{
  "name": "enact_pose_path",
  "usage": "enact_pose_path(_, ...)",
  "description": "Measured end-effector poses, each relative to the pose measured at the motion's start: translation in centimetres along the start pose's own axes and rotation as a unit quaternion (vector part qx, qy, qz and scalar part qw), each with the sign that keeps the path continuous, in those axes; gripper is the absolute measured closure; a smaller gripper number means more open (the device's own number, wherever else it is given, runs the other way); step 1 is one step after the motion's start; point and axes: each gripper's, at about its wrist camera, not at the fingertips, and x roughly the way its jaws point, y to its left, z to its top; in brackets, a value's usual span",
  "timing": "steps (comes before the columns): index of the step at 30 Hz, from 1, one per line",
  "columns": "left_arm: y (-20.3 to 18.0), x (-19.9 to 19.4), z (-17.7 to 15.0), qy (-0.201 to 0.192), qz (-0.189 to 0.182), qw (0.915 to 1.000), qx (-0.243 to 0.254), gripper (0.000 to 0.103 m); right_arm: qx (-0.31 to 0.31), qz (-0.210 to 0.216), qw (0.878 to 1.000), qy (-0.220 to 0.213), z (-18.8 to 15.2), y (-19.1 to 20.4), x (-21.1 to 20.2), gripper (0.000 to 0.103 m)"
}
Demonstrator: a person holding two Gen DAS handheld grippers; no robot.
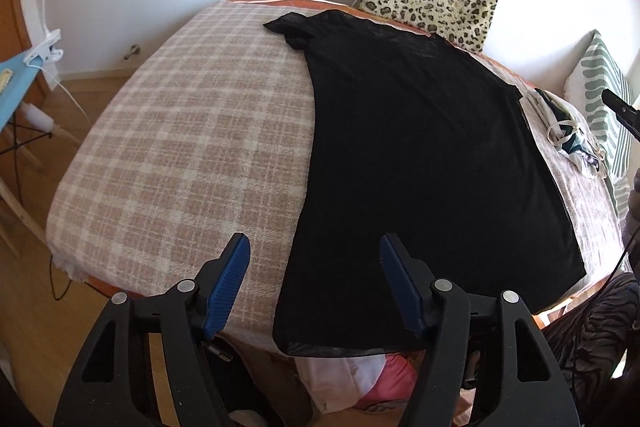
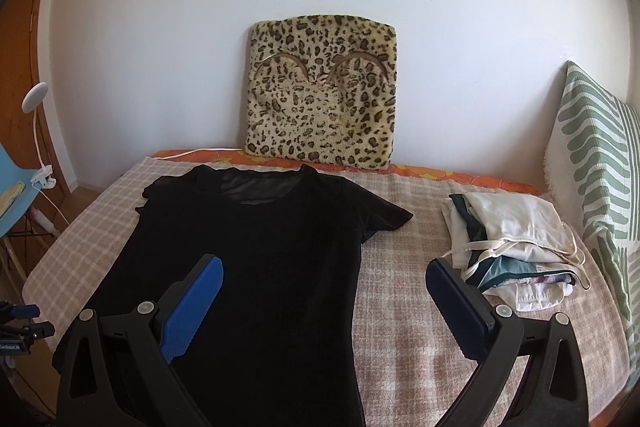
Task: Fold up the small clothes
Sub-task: 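Move left tool to the shirt hem while right tool reaches the shoulder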
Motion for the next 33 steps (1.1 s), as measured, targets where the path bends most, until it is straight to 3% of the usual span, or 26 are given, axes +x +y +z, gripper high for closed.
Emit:
enact_pose_path(10,0.8,1.2,-0.8,0.011,-0.020,0.9997,-0.009,0.051,-0.051,0.068,0.996,0.003,4.3,4.5,4.8,0.000)
enact_pose_path(17,1.3,2.2,-1.8,0.028,-0.033,0.9990,-0.008,0.051,-0.101,0.138,0.985,0.013,7.5,10.3,9.2,0.000)
enact_pose_path(26,1.5,2.1,-1.8,0.026,-0.045,0.9986,-0.007,0.052,-0.122,0.234,0.962,0.073,11.2,19.0,15.8,0.003)
enact_pose_path(33,2.7,2.5,-2.3,0.035,-0.054,0.9977,-0.020,0.068,-0.119,0.256,0.951,0.128,12.5,25.2,22.2,0.006)
